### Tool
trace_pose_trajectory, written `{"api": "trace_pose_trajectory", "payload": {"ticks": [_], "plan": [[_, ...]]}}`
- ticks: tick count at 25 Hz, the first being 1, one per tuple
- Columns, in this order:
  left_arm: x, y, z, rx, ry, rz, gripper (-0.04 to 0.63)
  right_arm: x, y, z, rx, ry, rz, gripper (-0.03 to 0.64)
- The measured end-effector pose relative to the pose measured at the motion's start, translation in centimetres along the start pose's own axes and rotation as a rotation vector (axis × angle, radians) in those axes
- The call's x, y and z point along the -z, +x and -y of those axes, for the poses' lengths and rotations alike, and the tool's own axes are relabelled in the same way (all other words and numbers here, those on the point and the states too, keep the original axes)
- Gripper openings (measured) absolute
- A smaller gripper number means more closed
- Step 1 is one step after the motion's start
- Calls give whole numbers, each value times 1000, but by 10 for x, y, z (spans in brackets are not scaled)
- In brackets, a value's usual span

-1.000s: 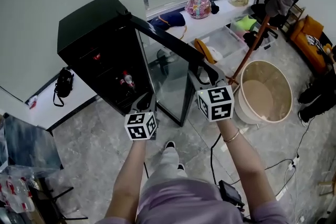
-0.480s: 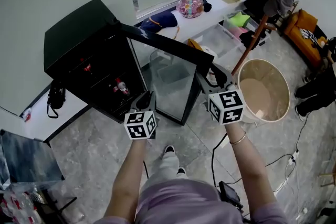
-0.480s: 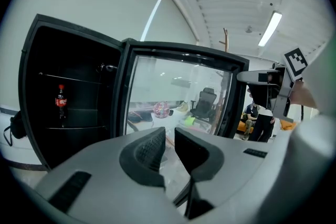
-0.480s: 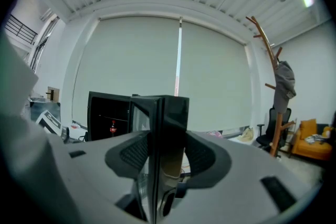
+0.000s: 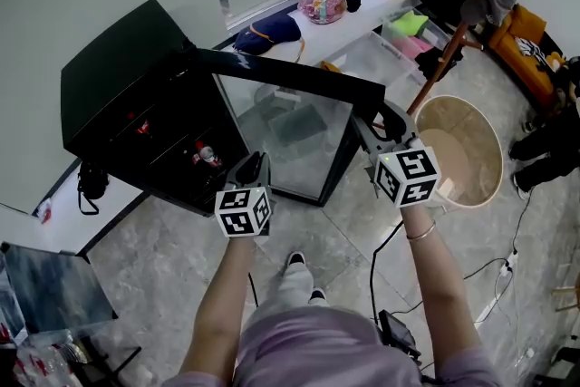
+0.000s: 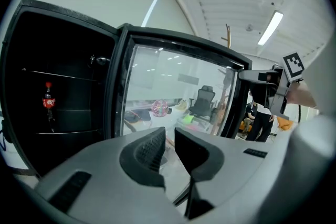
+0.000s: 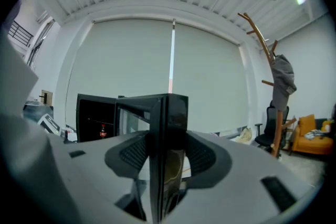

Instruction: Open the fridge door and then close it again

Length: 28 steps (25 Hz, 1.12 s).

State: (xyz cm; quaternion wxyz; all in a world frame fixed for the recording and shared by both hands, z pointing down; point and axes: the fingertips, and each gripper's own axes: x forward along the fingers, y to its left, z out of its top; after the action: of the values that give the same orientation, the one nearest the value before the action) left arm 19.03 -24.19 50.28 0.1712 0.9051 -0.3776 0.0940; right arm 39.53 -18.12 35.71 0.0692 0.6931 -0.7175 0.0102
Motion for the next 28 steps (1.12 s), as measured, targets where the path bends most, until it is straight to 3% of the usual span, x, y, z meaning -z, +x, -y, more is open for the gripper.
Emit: {"api": "trace_pose_trajectory", "payload": {"ticks": [28], "plan": [[-22, 80, -37, 47, -16, -12, 54, 4, 81, 68, 81, 62, 35, 212]]}}
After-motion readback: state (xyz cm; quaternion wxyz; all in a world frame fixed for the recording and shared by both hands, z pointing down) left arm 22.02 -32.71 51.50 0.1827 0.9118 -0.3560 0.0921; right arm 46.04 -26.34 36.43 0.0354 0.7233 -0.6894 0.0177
